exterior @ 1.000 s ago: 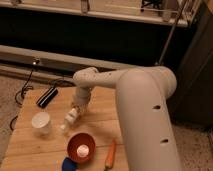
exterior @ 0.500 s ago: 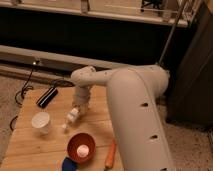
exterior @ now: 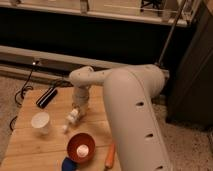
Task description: Stand the bottle upright
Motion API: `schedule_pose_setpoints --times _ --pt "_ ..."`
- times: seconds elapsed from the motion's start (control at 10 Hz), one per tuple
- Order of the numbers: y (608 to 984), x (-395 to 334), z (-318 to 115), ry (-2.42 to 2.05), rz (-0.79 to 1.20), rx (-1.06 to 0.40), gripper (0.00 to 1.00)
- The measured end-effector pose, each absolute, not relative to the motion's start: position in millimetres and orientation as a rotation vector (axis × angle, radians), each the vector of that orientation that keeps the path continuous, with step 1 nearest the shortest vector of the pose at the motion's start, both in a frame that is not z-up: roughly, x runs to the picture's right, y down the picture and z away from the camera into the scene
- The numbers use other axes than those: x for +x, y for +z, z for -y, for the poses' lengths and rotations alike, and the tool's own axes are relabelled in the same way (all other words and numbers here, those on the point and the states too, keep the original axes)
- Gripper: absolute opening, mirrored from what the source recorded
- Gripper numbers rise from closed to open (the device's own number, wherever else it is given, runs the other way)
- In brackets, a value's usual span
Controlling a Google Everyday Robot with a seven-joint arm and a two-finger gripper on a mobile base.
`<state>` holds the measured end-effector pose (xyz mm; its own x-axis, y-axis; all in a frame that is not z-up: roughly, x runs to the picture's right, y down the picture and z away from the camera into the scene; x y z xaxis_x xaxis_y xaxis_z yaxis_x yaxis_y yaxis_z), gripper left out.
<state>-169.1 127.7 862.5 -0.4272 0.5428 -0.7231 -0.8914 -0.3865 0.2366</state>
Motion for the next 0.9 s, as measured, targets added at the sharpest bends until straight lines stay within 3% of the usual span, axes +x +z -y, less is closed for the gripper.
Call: schedule_pose_setpoints --times 0.5,0.7,0.9 --pt "862.2 -173.8 -133.5 1.888 -0.792 -0.681 0.34" --pt "879.8 -163.8 -143.5 1.901 -0.840 -0.714 0.34" --pt "896.6 -155.3 -144.0 1.912 -0.858 -0.715 0.28"
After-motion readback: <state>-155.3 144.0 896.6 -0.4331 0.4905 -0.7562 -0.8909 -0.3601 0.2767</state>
